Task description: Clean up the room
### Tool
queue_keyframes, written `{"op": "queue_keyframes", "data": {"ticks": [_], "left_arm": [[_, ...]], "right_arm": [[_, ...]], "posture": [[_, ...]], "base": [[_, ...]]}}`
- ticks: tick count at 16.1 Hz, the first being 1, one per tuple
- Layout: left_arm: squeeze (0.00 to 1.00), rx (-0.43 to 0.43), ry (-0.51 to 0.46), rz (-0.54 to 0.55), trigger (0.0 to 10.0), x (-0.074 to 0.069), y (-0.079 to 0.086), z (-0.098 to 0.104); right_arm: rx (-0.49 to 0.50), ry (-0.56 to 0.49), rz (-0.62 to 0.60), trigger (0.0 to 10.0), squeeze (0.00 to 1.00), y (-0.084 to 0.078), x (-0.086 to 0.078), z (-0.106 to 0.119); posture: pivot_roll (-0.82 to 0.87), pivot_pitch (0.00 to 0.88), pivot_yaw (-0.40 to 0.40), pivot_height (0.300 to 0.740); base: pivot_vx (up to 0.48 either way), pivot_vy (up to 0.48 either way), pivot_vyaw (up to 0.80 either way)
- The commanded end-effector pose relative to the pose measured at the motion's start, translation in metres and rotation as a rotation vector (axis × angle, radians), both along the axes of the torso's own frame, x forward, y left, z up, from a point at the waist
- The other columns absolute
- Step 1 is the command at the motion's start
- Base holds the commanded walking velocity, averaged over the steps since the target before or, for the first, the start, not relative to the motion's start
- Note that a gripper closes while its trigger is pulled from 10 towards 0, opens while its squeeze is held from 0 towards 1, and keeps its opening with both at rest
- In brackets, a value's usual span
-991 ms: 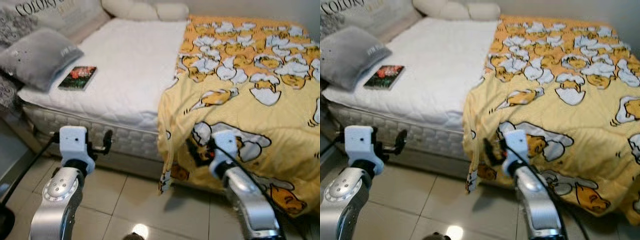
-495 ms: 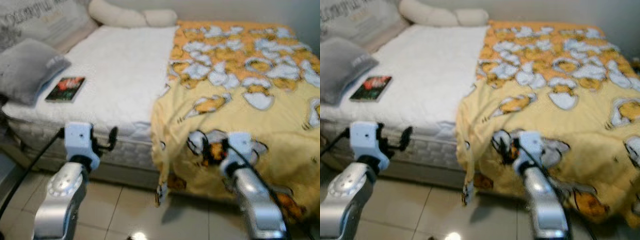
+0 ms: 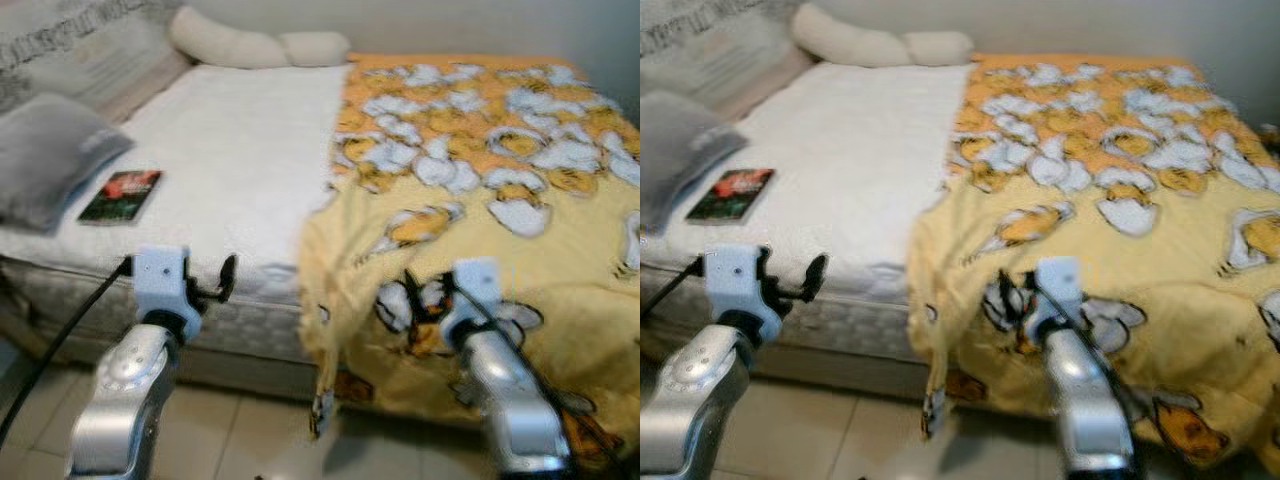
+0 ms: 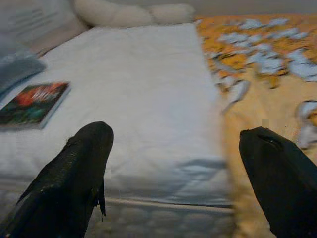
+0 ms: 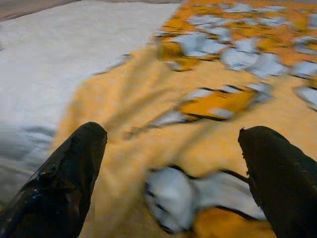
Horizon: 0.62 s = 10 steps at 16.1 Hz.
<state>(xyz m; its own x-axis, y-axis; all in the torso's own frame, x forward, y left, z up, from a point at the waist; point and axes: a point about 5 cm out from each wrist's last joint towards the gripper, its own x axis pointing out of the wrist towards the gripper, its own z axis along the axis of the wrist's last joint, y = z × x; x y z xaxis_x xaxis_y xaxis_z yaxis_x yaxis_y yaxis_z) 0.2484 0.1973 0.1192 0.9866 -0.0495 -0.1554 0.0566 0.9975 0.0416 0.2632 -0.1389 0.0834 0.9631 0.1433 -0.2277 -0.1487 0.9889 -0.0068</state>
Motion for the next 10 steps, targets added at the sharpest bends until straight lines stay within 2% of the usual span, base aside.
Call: {"op": "queue_keyframes", "data": {"ticks": [1, 10], "left_arm": [[1.00, 0.001, -0.009, -0.011, 10.0, 0.0032, -0.0027, 0.0024], [1.00, 0.008, -0.012, -0.026, 10.0, 0.0084, -0.0037, 0.0017]], "right_arm": [[-0.031, -0.012, -0.015, 10.0, 0.00, -0.0047, 0.0019, 0.0023], [-0.038, -0.007, -0.031, 10.0, 0.00, -0.0060, 0.0067, 0.0019]], "posture": [[-0.01, 0.000, 0.029, 0.740], [-0.01, 0.000, 0.030, 0.740]], "base": [[0.345, 0.000, 0.00], [0.341, 0.000, 0.00]]}}
